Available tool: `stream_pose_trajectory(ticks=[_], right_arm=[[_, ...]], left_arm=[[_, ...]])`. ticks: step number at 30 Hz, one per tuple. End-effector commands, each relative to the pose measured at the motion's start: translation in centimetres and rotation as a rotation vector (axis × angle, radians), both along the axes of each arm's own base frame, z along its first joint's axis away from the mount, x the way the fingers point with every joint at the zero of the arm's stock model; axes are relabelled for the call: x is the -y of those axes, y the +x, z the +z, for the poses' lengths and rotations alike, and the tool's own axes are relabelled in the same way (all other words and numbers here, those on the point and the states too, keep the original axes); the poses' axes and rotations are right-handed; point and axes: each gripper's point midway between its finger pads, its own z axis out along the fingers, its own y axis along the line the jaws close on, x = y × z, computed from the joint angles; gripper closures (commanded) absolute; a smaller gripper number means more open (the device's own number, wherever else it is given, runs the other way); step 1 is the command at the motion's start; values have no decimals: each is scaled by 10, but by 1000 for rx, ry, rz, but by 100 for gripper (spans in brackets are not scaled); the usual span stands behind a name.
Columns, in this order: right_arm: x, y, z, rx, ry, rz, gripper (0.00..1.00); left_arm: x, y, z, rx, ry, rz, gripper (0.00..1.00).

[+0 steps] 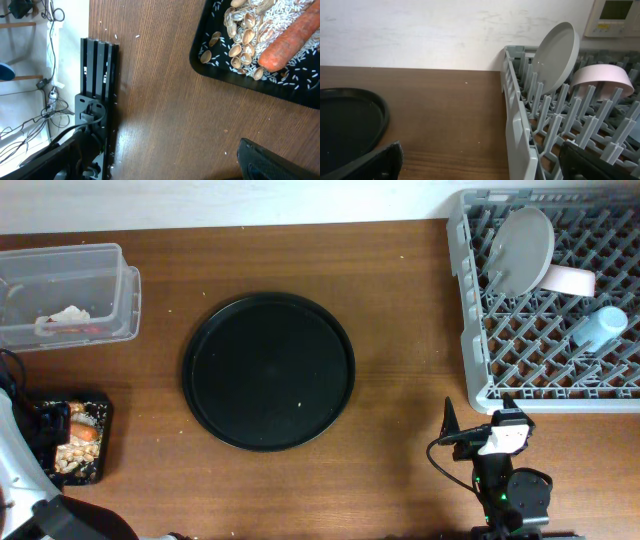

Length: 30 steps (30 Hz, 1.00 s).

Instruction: Sort waste into correct bins and load items into the dishwasher rack

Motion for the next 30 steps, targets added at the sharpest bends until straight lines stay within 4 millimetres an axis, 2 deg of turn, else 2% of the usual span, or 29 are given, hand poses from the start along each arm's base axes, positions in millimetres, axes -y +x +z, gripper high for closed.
stream_pose_trajectory(ticks=[1, 5, 8, 13, 16, 19, 21, 23, 25, 26, 27, 28, 30], right_arm=[[0, 0, -3, -2, -8, -5, 2], [0, 0, -3, -3, -8, -5, 2], [0, 0, -3, -3, -8, -4, 2], [0, 0, -3, -3, -8, -5, 2], [0, 0, -3, -3, -8, -5, 2], [0, 0, -3, -3, -8, -5, 2], [0, 0, -3, -3, -8, -5, 2], [0, 0, -3, -3, -8, -5, 1], [0, 0, -3, -3, -8, -4, 2], [0, 0, -3, -3, -8, -4, 2], [0, 0, -3, -3, -8, -5, 2], [0, 0, -3, -2, -8, -4, 1], [0, 0, -3, -3, -7, -4, 2]], left_arm=[[0, -3, 10, 31, 41, 13, 1], [10, -15, 45, 162, 145, 12, 1], [30, -24, 78, 303, 246, -38, 1], [77, -23, 108, 479, 312, -267, 1], [90, -35, 124, 512, 409, -435, 1], [114, -30, 133, 623, 412, -617, 1], [116, -29, 134, 663, 461, -699, 1], [128, -10, 127, 728, 489, -908, 1], [153, 18, 124, 853, 486, -1145, 1], [173, 36, 123, 967, 503, -1289, 1], [184, 46, 121, 1036, 521, -1366, 1], [195, 56, 112, 1107, 545, -1428, 1], [200, 67, 81, 1168, 576, -1433, 1]])
